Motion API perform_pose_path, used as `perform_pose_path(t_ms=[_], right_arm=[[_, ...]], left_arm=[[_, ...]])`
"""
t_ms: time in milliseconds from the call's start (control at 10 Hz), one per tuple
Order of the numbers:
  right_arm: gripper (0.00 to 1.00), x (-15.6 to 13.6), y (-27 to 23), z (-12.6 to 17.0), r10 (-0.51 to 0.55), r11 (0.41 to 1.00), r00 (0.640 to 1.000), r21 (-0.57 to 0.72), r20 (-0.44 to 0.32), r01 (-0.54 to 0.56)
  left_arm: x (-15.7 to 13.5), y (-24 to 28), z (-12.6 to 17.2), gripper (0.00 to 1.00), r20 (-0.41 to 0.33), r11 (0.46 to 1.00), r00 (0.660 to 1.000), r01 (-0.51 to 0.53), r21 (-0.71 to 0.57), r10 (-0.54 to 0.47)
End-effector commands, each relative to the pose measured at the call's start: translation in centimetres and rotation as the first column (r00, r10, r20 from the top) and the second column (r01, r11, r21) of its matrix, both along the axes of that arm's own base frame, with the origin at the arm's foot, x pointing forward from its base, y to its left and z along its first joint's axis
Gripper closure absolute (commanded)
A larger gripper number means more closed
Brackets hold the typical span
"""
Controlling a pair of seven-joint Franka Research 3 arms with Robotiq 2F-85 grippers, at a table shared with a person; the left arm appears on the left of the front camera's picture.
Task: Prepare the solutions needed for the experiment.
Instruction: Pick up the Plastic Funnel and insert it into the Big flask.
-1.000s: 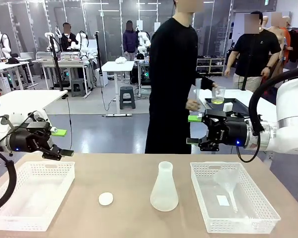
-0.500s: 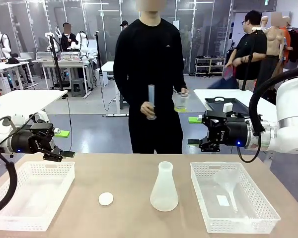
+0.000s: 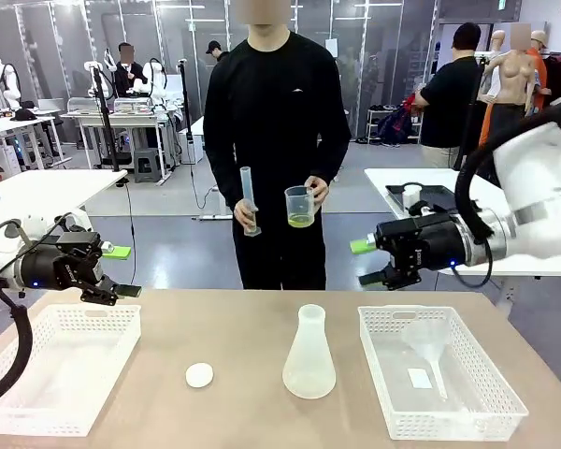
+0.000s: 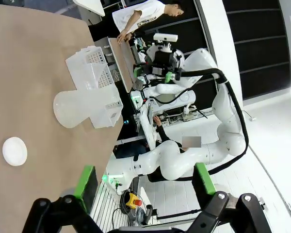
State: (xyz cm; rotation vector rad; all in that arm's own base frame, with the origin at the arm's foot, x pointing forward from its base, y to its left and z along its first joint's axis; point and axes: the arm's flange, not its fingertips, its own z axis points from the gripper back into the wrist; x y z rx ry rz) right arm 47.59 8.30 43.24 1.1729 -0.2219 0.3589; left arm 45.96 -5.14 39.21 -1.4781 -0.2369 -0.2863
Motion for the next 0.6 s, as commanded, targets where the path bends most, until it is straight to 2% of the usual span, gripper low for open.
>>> perform_pose_path(t_ms=[0,100,200,300,500], right_arm=[[0.0,3.9,-1.8,1.8,0.171,0.923,0.981,-0.362,0.088,-0.129],[0.0,4.5,-2.2,2.2,0.272,0.862,0.958,-0.466,0.093,-0.199],[0.0,5.3,-2.1,2.3,0.321,0.796,0.943,-0.563,0.084,-0.221],[0.0,3.3,-1.8,1.8,0.161,0.943,0.985,-0.302,0.055,-0.137],[0.0,3.3,-1.8,1.8,0.161,0.943,0.985,-0.302,0.055,-0.137]], left_arm=[[0.1,0.1,0.0,0.0,0.01,1.0,1.0,0.012,0.002,-0.012],[0.1,0.1,0.0,0.0,0.01,1.0,1.0,0.012,0.002,-0.012],[0.1,0.1,0.0,0.0,0.01,1.0,1.0,0.012,0.002,-0.012],[0.1,0.1,0.0,0.0,0.01,1.0,1.0,0.012,0.002,-0.012],[0.1,0.1,0.0,0.0,0.01,1.0,1.0,0.012,0.002,-0.012]])
